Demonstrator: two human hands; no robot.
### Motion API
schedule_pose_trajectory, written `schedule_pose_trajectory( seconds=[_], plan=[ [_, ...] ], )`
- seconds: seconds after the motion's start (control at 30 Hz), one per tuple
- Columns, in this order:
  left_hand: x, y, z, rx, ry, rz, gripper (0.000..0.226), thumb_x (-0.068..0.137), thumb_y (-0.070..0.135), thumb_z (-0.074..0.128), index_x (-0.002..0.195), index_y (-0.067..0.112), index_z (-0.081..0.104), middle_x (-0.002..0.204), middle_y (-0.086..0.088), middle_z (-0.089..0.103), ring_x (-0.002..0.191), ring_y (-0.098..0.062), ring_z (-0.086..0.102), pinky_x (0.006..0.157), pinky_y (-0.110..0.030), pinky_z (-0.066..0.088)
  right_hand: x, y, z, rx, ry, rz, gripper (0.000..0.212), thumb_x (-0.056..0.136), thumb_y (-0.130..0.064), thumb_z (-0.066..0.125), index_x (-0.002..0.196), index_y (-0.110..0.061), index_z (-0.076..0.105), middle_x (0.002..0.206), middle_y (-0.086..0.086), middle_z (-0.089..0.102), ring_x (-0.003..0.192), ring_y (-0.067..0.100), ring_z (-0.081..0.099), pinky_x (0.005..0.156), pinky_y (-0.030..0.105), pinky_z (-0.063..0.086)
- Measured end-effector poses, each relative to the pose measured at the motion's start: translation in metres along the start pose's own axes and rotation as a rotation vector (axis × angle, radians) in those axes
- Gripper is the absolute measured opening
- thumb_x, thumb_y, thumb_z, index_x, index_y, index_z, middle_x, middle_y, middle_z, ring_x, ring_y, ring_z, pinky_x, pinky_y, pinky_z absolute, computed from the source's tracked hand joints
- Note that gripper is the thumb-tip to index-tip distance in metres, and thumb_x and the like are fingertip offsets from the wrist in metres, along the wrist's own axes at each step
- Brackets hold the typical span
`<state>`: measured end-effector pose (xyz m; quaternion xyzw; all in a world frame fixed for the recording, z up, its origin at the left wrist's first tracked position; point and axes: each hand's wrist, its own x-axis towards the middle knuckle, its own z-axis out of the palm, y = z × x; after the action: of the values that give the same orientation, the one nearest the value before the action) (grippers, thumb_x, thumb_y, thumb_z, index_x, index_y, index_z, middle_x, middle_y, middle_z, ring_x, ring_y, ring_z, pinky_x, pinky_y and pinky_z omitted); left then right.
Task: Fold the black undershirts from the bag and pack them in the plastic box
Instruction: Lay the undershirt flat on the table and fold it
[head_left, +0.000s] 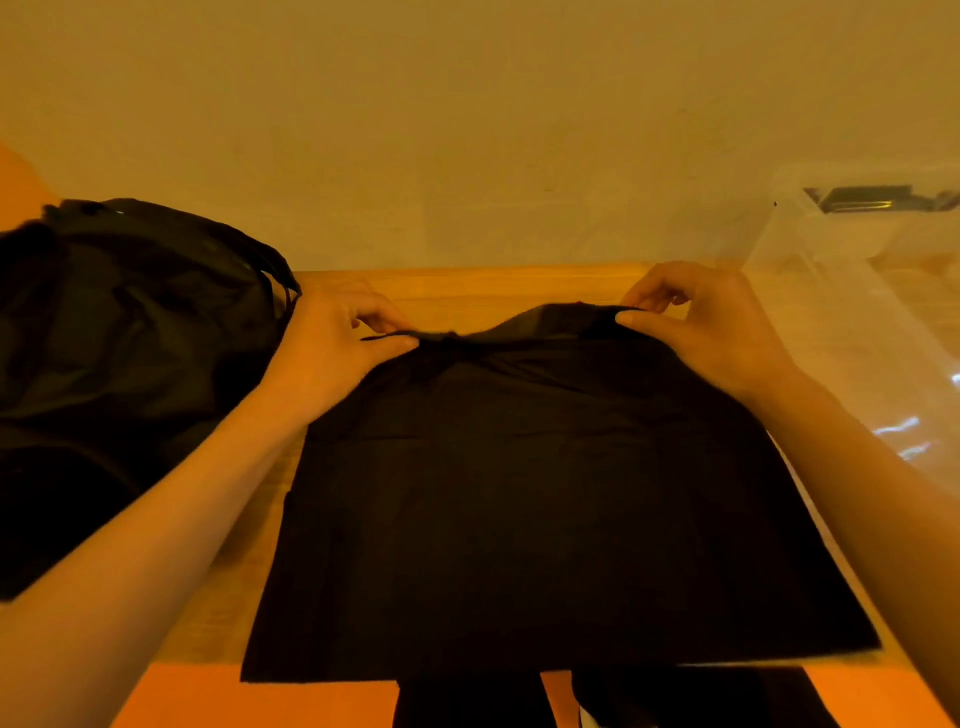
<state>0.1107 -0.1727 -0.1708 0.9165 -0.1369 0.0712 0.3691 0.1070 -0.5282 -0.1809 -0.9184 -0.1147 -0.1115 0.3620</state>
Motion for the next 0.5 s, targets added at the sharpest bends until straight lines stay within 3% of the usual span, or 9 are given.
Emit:
schedule_pose_trajectory(
  seconds=[0.03,0.1,0.23,0.37,0.5],
  plan=[
    [-0.006,0.001,0.002,0.025,0.006,0.025,0.013,0.082,0.016,0.082,0.089,0.025,0.077,0.090,0.007,0.067,0.088,-0.005,0.062,0.085,-0.011,0.046,-0.006,0.000,-0.001,-0.013,-0.010,-0.017,0.009,0.086,-0.030,0.077,0.091,-0.027,0.071,0.091,-0.013,0.068,0.088,0.002,0.062,0.078,0.019,0.046],
    [-0.017,0.002,0.006,0.104,0.000,0.086,0.013,0.083,0.016,0.081,0.094,0.022,0.078,0.092,0.007,0.064,0.086,-0.004,0.061,0.085,-0.013,0.048,-0.018,0.000,-0.003,-0.066,-0.052,-0.044,0.009,0.086,-0.024,0.078,0.092,-0.028,0.072,0.093,-0.014,0.067,0.091,0.003,0.059,0.081,0.021,0.046],
    [-0.029,-0.002,0.015,0.328,-0.034,0.206,0.017,0.085,0.019,0.079,0.101,0.022,0.078,0.092,0.009,0.060,0.090,-0.015,0.059,0.086,-0.046,0.051,-0.034,0.002,-0.002,-0.187,-0.130,-0.112,0.014,0.085,-0.023,0.077,0.094,-0.032,0.071,0.091,-0.012,0.066,0.090,0.007,0.056,0.078,0.026,0.045],
    [-0.038,-0.007,0.019,0.412,-0.060,0.226,0.018,0.088,0.022,0.076,0.106,0.024,0.077,0.095,0.006,0.061,0.092,-0.017,0.054,0.082,-0.038,0.042,-0.043,0.005,-0.002,-0.311,-0.186,-0.123,0.013,0.087,-0.027,0.076,0.098,-0.032,0.073,0.093,-0.010,0.066,0.092,0.010,0.054,0.078,0.027,0.040],
    [-0.043,-0.009,0.018,0.448,-0.122,0.188,0.019,0.091,0.026,0.072,0.109,0.025,0.077,0.100,0.007,0.063,0.095,-0.016,0.055,0.083,-0.035,0.039,-0.047,0.004,0.001,-0.401,-0.256,-0.076,0.019,0.089,-0.021,0.074,0.105,-0.031,0.075,0.103,-0.009,0.066,0.102,0.014,0.054,0.090,0.034,0.040]
  ],
)
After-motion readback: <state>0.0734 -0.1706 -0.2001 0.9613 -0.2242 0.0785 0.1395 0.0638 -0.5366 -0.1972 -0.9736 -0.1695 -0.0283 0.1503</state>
